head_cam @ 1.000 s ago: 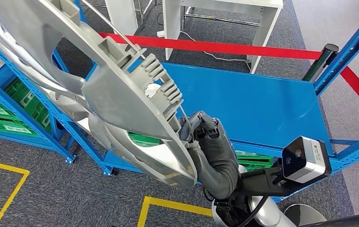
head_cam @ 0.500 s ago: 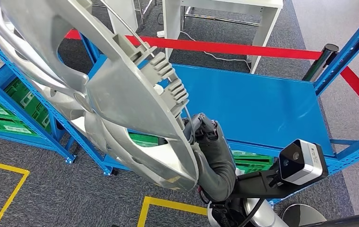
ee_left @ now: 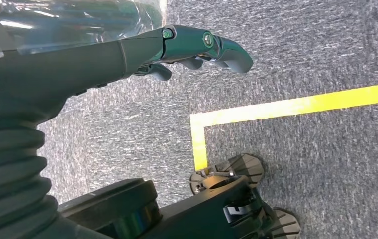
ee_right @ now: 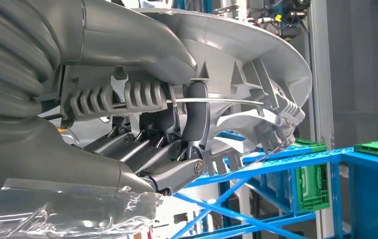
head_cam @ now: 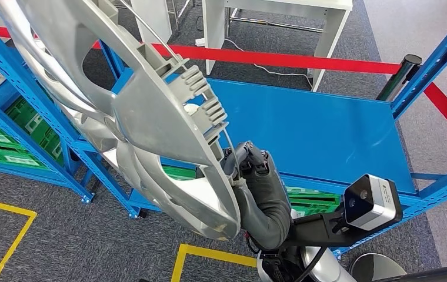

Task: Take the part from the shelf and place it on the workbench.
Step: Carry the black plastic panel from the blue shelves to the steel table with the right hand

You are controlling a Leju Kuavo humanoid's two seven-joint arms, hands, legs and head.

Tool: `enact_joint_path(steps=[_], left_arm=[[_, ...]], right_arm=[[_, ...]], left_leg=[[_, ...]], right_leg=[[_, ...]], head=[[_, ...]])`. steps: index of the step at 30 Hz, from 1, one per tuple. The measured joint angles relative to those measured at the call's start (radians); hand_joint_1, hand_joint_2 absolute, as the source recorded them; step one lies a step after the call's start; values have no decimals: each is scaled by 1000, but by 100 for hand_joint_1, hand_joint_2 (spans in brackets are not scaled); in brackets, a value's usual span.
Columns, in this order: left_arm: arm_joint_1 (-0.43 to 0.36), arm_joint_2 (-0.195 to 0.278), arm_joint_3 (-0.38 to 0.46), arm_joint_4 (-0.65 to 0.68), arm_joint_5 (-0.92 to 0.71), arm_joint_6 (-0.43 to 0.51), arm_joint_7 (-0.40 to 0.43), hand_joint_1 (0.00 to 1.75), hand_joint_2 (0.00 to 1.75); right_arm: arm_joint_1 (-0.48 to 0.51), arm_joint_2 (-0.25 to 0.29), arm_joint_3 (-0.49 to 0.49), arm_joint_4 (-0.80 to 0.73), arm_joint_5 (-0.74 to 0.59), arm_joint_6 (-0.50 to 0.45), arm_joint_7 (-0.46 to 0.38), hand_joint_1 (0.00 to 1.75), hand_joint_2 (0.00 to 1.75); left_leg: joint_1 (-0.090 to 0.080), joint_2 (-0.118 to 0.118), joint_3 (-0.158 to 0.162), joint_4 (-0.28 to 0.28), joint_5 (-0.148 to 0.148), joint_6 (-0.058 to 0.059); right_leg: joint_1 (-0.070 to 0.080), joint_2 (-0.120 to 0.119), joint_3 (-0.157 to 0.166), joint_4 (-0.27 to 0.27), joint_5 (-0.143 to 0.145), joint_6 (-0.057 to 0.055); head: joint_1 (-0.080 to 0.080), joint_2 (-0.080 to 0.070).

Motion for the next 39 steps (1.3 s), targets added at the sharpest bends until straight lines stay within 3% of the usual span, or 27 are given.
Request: enact_joint_path(steps=[9, 20, 39], left_arm=[[0, 0, 0, 0, -1, 15, -25, 0, 175], [-1, -2, 0, -1, 20, 78, -116, 0, 175], [-1, -3, 2, -3, 34, 74, -129, 0, 175]], right_arm=[[0, 0, -1, 0, 40, -18, 4, 175, 175], [3, -2, -1, -4, 71, -60, 4, 175, 175], [5, -10, 3, -17, 98, -82, 10, 175, 175]], left_leg=[[0, 0, 0, 0, 0, 0], [0, 0, 0, 0, 0, 0], [0, 0, 0, 0, 0, 0]], right_leg=[[0, 0, 0, 0, 0, 0], [0, 0, 0, 0, 0, 0], [0, 0, 0, 0, 0, 0]], head=[[0, 0], [0, 0], [0, 0]])
